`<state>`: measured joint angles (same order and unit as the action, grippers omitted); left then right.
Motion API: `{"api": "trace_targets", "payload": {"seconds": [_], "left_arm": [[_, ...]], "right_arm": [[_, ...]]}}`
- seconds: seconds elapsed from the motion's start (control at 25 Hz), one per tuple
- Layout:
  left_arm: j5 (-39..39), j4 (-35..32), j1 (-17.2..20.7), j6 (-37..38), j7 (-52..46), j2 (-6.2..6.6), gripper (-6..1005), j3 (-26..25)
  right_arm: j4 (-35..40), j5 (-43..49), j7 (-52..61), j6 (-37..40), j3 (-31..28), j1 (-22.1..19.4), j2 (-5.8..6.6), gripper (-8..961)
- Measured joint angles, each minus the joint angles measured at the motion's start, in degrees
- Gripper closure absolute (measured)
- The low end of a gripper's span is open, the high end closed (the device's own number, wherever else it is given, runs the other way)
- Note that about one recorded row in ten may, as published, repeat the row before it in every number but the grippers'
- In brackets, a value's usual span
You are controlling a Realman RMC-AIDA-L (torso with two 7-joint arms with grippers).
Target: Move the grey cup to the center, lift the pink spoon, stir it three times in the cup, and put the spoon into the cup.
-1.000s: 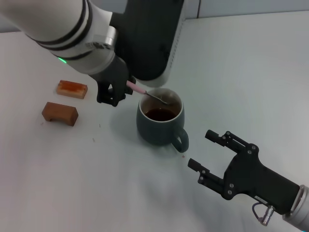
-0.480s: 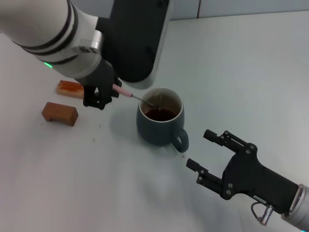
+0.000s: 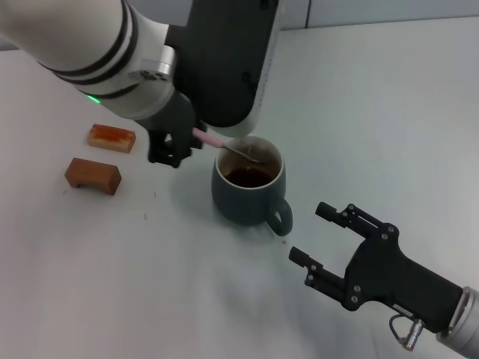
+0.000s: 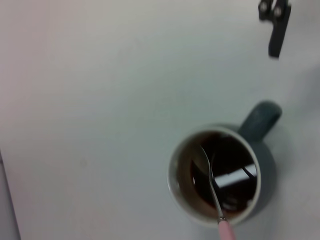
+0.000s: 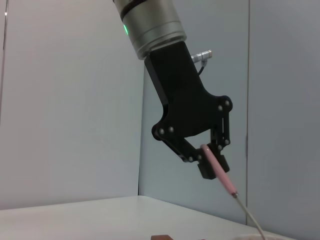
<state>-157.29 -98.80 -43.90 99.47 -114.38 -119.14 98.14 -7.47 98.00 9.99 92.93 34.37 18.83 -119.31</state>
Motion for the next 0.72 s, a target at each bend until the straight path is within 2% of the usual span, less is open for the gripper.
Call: {"api": "trace_targets", "payload": {"seconds": [0.24,0.4,0.52,0.64,0.72], "left_arm": [[6.48,0.17,0.73,-4.06,-0.63,-0.03,862,-1.24],[14.66,0.94,2.60,-8.67,0.96,0.30,690,-4.87],[19.52,1.66,4.19,-10.98,3.01,0.39,600,-7.76],[25.90,1.78,7.47,-15.25,5.59,0.40,509,-11.74],[32.58,1.67,11.33,-20.05,8.85,0.49,449,-16.04]], "right_arm": [[-0.01,0.00,-0.02,0.00,0.00,-0.16,0.04,245],[0.07,0.00,-0.05,0.22,0.00,-0.27,0.04,245],[0.09,0.00,-0.06,0.31,-0.01,-0.30,0.08,245],[0.25,0.00,-0.06,0.44,-0.19,-0.29,0.12,245],[0.32,0.00,-0.06,0.68,-0.32,-0.27,0.13,245]]}}
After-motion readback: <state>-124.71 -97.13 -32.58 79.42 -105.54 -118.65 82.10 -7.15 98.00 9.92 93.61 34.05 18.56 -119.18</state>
